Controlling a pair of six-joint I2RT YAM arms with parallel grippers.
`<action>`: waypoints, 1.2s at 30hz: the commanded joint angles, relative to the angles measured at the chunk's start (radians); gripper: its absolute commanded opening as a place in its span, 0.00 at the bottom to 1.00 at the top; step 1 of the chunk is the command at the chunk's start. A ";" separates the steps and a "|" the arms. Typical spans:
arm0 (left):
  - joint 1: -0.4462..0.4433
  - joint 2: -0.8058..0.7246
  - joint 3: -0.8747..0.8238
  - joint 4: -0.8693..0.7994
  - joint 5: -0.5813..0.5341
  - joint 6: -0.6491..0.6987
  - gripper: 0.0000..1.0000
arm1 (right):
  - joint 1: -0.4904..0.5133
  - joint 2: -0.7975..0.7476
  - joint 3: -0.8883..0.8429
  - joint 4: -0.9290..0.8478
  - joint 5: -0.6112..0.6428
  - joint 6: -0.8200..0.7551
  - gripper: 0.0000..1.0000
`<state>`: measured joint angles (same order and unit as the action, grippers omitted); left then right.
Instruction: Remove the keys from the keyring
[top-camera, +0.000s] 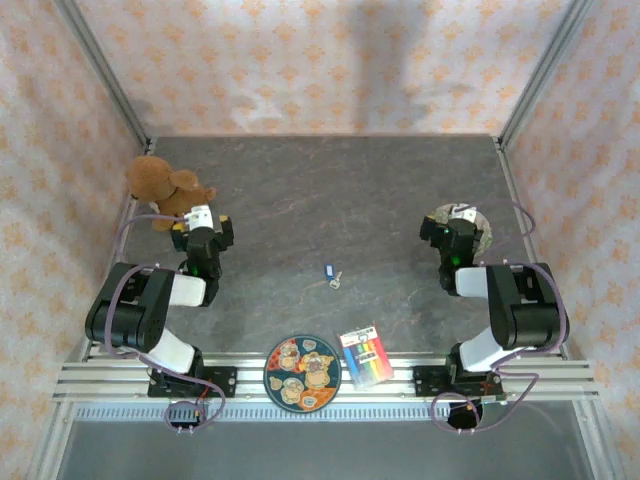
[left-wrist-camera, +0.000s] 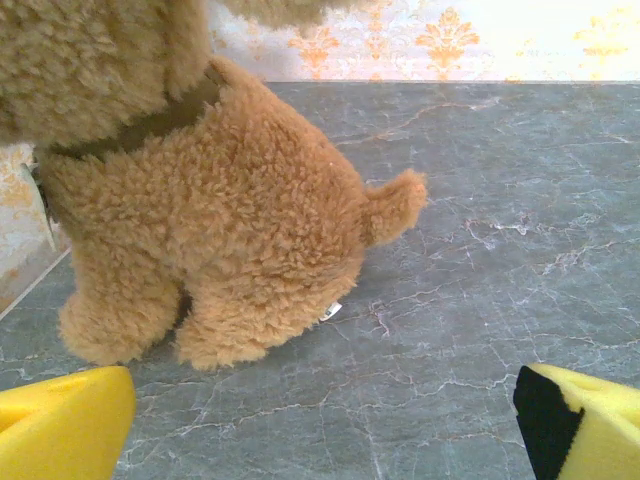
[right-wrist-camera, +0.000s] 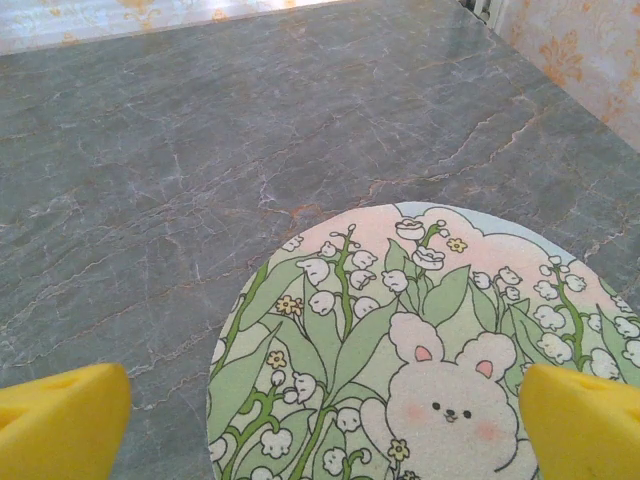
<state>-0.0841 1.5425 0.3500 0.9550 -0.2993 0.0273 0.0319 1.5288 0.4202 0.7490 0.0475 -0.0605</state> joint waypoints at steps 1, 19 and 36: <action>0.004 0.003 0.006 0.030 -0.029 -0.006 1.00 | -0.001 -0.004 0.000 0.025 0.002 0.011 0.99; 0.005 0.002 0.006 0.028 -0.027 -0.007 1.00 | -0.001 -0.005 0.000 0.024 0.001 0.011 0.99; 0.020 -0.033 0.016 -0.030 -0.015 -0.023 1.00 | -0.001 -0.068 0.067 -0.138 0.053 0.031 0.99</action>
<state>-0.0708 1.5410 0.3508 0.9516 -0.2981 0.0231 0.0319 1.5162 0.4286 0.7105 0.0540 -0.0532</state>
